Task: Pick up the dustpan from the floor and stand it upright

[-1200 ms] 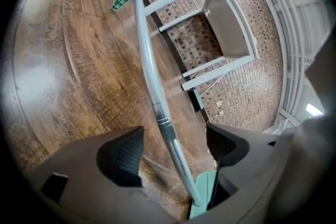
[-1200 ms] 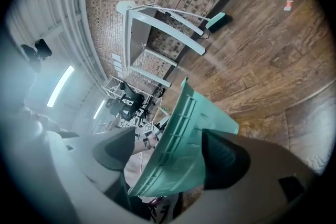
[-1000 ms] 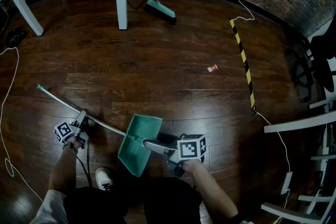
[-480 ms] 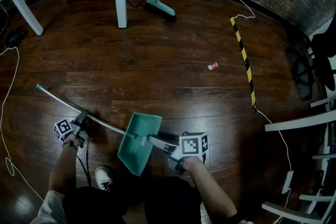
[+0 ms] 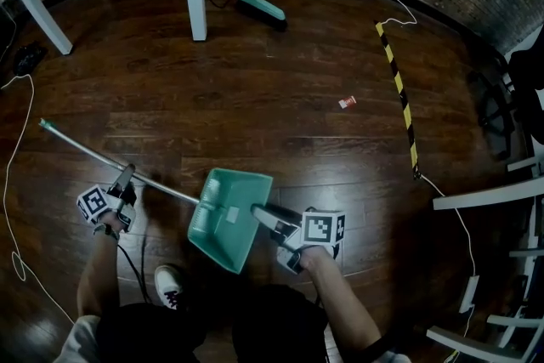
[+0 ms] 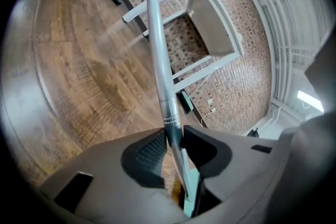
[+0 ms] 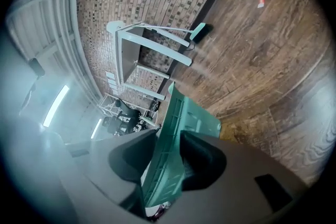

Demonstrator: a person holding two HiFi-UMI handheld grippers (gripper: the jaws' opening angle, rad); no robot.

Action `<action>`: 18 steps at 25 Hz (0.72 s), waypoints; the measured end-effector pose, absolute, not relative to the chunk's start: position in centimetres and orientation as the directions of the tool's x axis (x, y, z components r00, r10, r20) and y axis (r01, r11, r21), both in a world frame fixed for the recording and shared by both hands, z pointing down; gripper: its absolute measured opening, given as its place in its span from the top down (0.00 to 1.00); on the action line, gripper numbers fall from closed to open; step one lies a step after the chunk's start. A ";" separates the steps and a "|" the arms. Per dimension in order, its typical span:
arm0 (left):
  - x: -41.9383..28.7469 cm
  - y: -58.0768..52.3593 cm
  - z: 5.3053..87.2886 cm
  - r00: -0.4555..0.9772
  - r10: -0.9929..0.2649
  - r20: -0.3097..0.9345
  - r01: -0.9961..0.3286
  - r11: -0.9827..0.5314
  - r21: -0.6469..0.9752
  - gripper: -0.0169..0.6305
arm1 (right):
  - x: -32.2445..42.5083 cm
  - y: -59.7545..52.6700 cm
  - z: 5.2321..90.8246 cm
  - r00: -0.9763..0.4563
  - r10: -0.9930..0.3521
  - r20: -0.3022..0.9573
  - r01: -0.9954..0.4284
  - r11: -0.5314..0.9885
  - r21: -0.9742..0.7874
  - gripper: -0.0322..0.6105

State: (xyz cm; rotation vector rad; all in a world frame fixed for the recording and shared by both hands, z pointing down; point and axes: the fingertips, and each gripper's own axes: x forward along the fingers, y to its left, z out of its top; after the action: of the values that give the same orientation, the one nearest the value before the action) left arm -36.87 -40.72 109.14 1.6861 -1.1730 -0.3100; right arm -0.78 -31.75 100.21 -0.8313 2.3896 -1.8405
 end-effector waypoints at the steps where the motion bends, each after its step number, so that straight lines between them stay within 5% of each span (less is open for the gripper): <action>1: -36.7 -41.1 108.0 0.491 -0.812 0.316 -0.577 -0.032 0.816 0.81 | -0.4 -32.2 100.4 -0.848 -0.430 0.309 -0.411 0.166 -0.896 0.78; 11: -33.0 -45.7 96.7 0.479 -0.852 0.211 -0.736 -0.259 0.625 0.84 | 2.2 -35.7 105.4 -0.688 -0.560 0.461 -0.603 0.088 -0.793 0.91; 18: -28.7 -46.3 90.4 0.466 -0.869 0.165 -0.849 -0.387 0.359 0.83 | 2.9 -36.8 111.1 -0.614 -0.570 0.547 -0.637 -0.052 -0.769 0.87</action>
State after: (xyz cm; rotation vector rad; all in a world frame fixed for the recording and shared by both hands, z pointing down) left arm -28.73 -46.32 90.39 2.3272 -1.4431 -0.0700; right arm 2.91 -36.81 111.06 -1.4037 2.2017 -1.8493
